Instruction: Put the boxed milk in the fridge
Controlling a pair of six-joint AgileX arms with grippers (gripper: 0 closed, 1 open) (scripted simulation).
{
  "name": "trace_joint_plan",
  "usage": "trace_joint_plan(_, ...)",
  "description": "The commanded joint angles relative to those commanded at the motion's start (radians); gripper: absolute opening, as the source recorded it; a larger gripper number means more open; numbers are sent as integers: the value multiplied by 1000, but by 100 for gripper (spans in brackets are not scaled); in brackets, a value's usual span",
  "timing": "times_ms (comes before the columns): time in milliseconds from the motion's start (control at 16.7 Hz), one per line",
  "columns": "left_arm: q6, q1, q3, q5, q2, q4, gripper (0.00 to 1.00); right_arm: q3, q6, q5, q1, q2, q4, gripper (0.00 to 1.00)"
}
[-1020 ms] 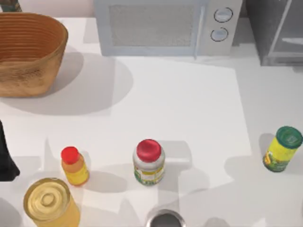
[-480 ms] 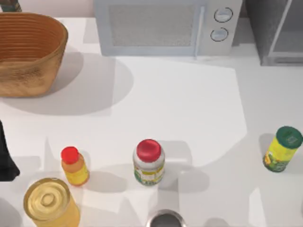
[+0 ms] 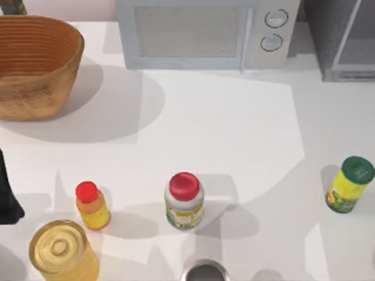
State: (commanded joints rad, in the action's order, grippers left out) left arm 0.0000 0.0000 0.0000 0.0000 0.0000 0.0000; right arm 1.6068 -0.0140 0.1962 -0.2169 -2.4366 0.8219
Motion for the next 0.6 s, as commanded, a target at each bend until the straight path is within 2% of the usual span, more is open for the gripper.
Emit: trace_joint_plan(600,0,0,0,0,0,0,100,0,0,0,0,0,0,83)
